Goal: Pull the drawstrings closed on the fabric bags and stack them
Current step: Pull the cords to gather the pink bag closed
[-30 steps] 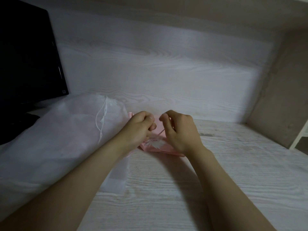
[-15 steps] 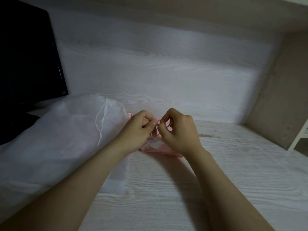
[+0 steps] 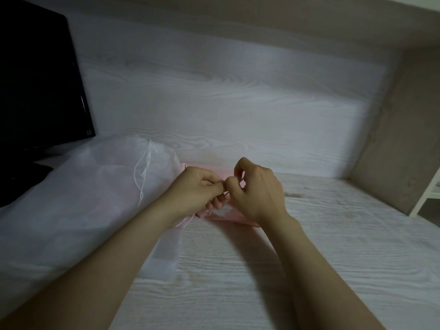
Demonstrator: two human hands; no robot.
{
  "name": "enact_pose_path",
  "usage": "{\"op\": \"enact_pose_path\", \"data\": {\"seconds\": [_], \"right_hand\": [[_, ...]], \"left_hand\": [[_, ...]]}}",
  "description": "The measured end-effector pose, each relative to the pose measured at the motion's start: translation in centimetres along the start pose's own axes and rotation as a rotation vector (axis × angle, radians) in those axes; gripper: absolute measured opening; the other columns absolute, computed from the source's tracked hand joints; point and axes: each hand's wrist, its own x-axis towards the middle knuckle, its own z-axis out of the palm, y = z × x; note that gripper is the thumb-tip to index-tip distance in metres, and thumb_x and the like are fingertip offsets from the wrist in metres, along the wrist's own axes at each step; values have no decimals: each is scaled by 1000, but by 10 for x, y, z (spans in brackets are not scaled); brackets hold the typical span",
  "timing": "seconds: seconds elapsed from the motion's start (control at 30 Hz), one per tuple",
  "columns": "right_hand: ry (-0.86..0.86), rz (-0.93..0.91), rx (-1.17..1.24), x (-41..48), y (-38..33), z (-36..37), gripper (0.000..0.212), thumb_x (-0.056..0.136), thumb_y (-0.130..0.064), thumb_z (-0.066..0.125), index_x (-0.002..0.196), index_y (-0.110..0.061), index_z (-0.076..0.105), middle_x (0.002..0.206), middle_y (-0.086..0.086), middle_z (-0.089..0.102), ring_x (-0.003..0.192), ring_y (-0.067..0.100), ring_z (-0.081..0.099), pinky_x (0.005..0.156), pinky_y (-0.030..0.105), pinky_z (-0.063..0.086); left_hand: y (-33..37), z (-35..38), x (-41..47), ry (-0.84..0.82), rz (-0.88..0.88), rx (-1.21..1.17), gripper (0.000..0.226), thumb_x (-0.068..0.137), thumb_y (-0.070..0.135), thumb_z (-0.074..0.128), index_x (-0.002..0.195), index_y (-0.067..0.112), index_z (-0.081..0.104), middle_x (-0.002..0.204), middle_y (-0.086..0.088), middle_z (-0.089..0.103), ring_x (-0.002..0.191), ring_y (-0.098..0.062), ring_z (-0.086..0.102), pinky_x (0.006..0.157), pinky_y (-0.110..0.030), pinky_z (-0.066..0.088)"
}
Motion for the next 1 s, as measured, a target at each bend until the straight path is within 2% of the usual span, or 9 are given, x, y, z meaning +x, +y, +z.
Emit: {"op": "enact_pose_path", "data": {"seconds": [0.17,0.27,0.37,0.47,0.6,0.67,0.77,0.87,1.0], "right_hand": [[-65,102,-26,-1,-2,-1,31,78,-44,49,66,-17,57,57,-2,56,62,23,55,55,29,37],[-122,119,-77,0,1,-7,42,77,-43,46,55,-7,47,47,0,46,54,26,48,51,30,32],[-247,157,306,4,-1,-18,41,84,-26,54,52,-10,33,49,2,29,49,18,27,49,30,24],[-301,228,593,7,-7,-18,38,88,-14,57,62,9,40,55,8,30,52,17,28,49,27,25],[-243,203,234,4,3,-4,33,86,-24,58,59,-4,57,48,3,49,49,16,44,51,32,38],[-264,189,259,4,3,-3,36,87,-23,59,57,-4,54,48,7,46,49,15,40,51,31,37],[-248,250,397,6,-2,-11,43,89,-19,62,53,-7,41,47,-2,31,47,13,29,46,27,28],[-177,428,723,11,-2,-20,39,94,-23,66,63,-5,53,52,6,34,48,19,30,49,27,28],[144,516,1187,17,1,-31,29,105,-27,57,81,-11,61,52,-3,35,45,14,30,46,25,28]], "left_hand": [[1,2,-1,12,-14,73,18,98,1,61,87,4,75,63,-10,66,50,-13,52,49,-27,41],[0,-1,1,97,-24,81,15,95,4,65,85,4,77,61,-9,64,50,-19,49,50,-27,41],[0,-4,0,92,12,146,17,95,8,69,82,10,78,59,-4,66,49,-16,53,50,-26,43],[0,-2,-3,15,74,266,19,96,9,69,83,17,79,62,2,70,50,-6,57,53,-22,46],[0,-3,-5,-16,114,328,16,91,10,71,84,18,82,68,-4,74,57,-10,61,58,-26,51],[-1,-1,-6,-15,149,403,13,89,14,75,83,22,83,61,3,70,54,-5,57,57,-23,48],[-3,0,-5,-22,157,411,13,90,15,75,83,22,83,57,1,66,52,-7,52,58,-22,44],[-4,-2,-2,-27,152,373,13,92,19,77,80,18,82,69,-4,75,61,-12,62,65,-31,51],[-4,-4,-2,-70,108,329,15,93,21,78,79,18,81,72,-3,76,62,-11,61,61,-27,49]]}}
